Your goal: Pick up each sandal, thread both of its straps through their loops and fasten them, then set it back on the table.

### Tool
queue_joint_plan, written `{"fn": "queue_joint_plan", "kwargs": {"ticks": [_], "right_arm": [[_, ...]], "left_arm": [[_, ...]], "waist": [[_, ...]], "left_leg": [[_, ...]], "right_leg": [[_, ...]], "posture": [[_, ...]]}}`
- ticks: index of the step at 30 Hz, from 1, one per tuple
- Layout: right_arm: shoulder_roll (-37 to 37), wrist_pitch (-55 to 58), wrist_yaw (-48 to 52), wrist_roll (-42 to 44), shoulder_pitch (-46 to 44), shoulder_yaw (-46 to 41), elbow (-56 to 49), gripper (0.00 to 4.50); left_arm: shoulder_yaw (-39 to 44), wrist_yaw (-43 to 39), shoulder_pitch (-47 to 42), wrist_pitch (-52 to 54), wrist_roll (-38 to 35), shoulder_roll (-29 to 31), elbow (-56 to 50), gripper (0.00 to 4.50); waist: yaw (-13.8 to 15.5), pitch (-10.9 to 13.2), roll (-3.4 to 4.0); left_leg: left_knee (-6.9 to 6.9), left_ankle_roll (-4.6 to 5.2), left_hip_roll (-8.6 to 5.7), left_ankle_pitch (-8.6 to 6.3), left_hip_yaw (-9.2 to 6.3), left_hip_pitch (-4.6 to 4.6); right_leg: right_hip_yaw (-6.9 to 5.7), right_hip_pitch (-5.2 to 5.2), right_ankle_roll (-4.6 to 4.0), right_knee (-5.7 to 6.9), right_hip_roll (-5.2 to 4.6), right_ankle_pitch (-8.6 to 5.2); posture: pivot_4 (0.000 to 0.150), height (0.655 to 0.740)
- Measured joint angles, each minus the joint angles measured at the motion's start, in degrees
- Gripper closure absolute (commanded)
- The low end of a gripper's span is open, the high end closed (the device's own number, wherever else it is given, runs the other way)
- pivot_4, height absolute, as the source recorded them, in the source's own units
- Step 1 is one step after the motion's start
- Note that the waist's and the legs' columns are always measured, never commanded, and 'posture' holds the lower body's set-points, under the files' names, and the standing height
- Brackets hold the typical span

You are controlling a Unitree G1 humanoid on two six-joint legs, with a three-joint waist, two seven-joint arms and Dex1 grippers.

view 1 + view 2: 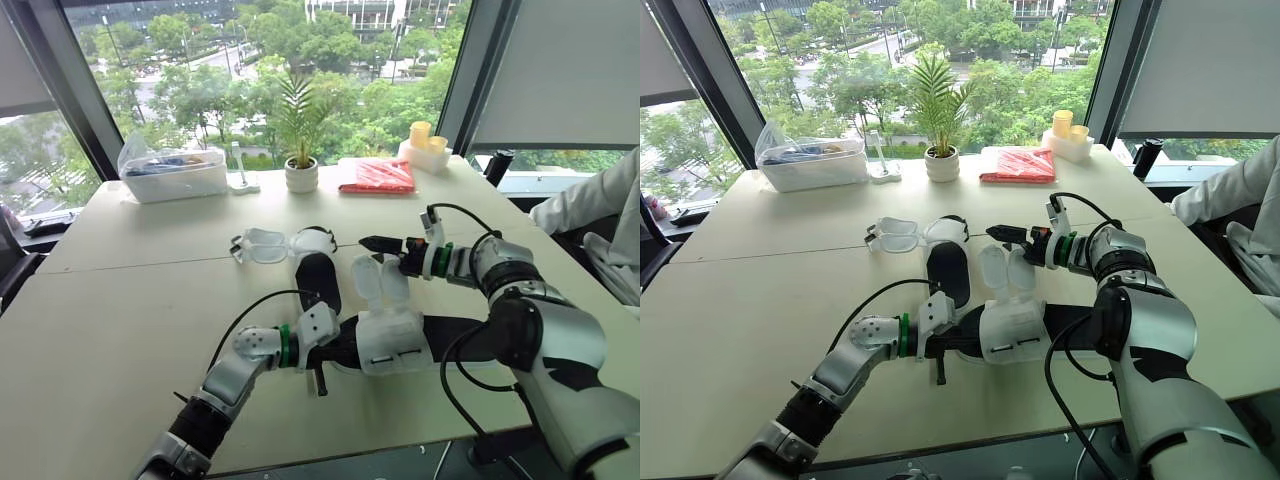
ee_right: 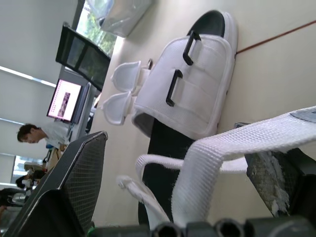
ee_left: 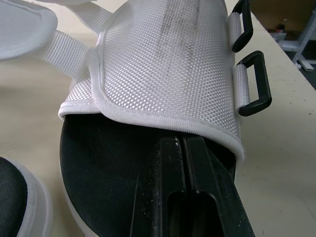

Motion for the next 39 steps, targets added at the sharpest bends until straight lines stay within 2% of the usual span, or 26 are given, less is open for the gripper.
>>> {"fn": "queue_joint_plan", "kwargs": {"ticks": [2, 3, 4, 6, 11, 12, 16, 19, 23, 27, 30, 32, 36, 39], "right_arm": [[0.0, 0.0, -1.7, 1.5, 0.0, -0.3, -1.6, 0.00], [0.0, -0.3, -3.1, 2.6, 0.0, -0.6, -2.2, 0.64], [0.0, -0.4, -3.7, 2.9, 0.0, -0.9, -2.3, 0.86], [0.0, -0.9, -5.6, 4.5, 0.0, -1.5, -2.4, 1.74], [-0.3, -1.3, -6.3, 6.9, -0.1, -1.5, -2.7, 4.27], [-0.6, -0.9, -5.9, 7.3, -0.1, -1.5, -3.0, 4.40], [-2.1, 2.7, -3.1, 9.3, -0.1, -0.7, -7.1, 4.40], [-3.5, 9.2, -0.3, 11.7, 2.6, 1.7, -17.0, 4.40], [-4.9, 12.7, 3.5, 15.7, 19.6, 11.1, -51.8, 4.40], [-8.2, 7.4, 4.3, 16.7, 35.7, 17.6, -79.1, 4.40], [-12.1, -5.6, 5.2, 12.7, 46.9, 21.6, -92.8, 4.40], [-13.8, -17.8, 6.0, 8.3, 53.5, 23.8, -97.3, 4.40], [-16.9, -43.8, 6.2, -1.2, 61.5, 25.5, -98.0, 4.40], [-18.3, -64.7, 5.7, -7.4, 64.8, 26.8, -94.3, 4.40]], "left_arm": [[0.0, 0.1, 0.1, 0.2, 0.0, 0.0, -0.1, 4.48], [0.0, 0.2, 0.1, 0.3, 0.0, 0.0, -0.3, 4.50], [0.0, 0.3, 0.1, 0.3, 0.0, 0.0, -0.3, 4.50], [0.1, 0.4, 0.4, 0.4, 0.0, 0.0, -0.6, 4.50], [0.1, 0.9, 0.5, 0.9, 0.0, 0.0, -0.9, 4.50], [0.1, 0.9, 0.5, 0.9, 0.0, 0.0, -0.9, 4.50], [0.0, 1.1, 0.5, 1.0, 0.0, -0.1, -1.0, 4.50], [0.0, 1.2, 0.6, 1.2, -0.1, -0.1, -1.1, 4.50], [0.0, 1.1, 1.0, 1.4, -0.2, -0.2, -1.5, 4.50], [0.3, 1.1, 1.0, 2.3, -0.4, -0.2, -1.7, 4.50], [0.4, 1.1, 0.9, 2.7, -0.6, -0.2, -1.4, 4.50], [0.5, 1.0, 0.7, 2.7, -0.8, -0.2, -0.9, 4.50], [0.5, 1.0, 0.6, 2.7, -0.8, -0.2, -0.6, 4.50], [0.5, 0.8, 0.6, 2.8, -1.0, -0.2, -0.5, 4.50]], "waist": [[0.0, 0.0, 0.00], [0.0, 0.0, 0.00], [0.0, 0.0, 0.00], [0.0, 0.0, 0.00], [0.0, 0.0, 0.00], [0.1, 0.0, 0.00], [0.3, 0.0, 0.00], [0.8, 0.0, 0.00], [1.3, 0.0, 0.00], [1.4, 0.0, -0.01], [1.4, 0.0, -0.05], [1.4, 0.0, -0.06], [1.4, 0.0, -0.11], [1.4, 0.0, -0.14]], "left_leg": [[0.00, -0.01, 0.00, 0.01, 0.00, 0.00], [0.01, 0.00, 0.00, 0.01, 0.00, 0.00], [0.01, 0.00, 0.00, 0.01, 0.00, 0.00], [0.01, 0.00, 0.00, 0.02, 0.00, 0.00], [0.01, 0.01, 0.00, 0.02, 0.01, 0.00], [0.02, 0.01, 0.00, 0.02, 0.01, 0.00], [0.03, 0.01, 0.01, 0.02, 0.02, -0.02], [0.05, 0.01, 0.02, 0.02, 0.03, -0.04], [0.15, 0.05, 0.05, -0.01, -0.03, -0.15], [0.32, 0.06, 0.05, -0.02, -0.04, -0.19], [0.48, 0.10, 0.06, -0.05, -0.04, -0.19], [0.58, 0.11, 0.06, -0.06, -0.04, -0.13], [0.68, 0.15, 0.07, -0.08, -0.05, 0.00], [0.68, 0.16, 0.07, -0.09, -0.05, 0.02]], "right_leg": [[0.00, -0.01, 0.00, 0.03, 0.01, 0.00], [0.00, -0.01, 0.00, 0.04, 0.01, 0.00], [0.00, -0.01, 0.00, 0.04, 0.01, 0.00], [0.00, -0.01, 0.00, 0.05, 0.01, 0.00], [0.01, -0.01, 0.00, 0.06, 0.01, 0.00], [0.01, -0.02, 0.00, 0.06, 0.01, 0.00], [0.01, -0.04, 0.00, 0.06, 0.01, 0.00], [0.02, -0.07, -0.01, 0.06, 0.01, 0.00], [-0.02, -0.12, 0.00, 0.09, 0.02, -0.01], [-0.05, -0.06, 0.02, 0.09, 0.03, -0.01], [-0.12, 0.05, 0.05, 0.08, 0.04, -0.03], [-0.18, 0.17, 0.06, 0.07, 0.05, -0.03], [-0.25, 0.38, 0.09, 0.02, 0.05, -0.05], [-0.25, 0.42, 0.10, 0.00, 0.05, -0.06]], "posture": [[0.150, 0.7400], [0.150, 0.7400], [0.150, 0.7400], [0.150, 0.7400], [0.150, 0.7400], [0.150, 0.7400], [0.150, 0.7400], [0.150, 0.7400], [0.150, 0.7400], [0.150, 0.7400], [0.150, 0.7400], [0.150, 0.7400], [0.150, 0.7400], [0.150, 0.7400]]}}
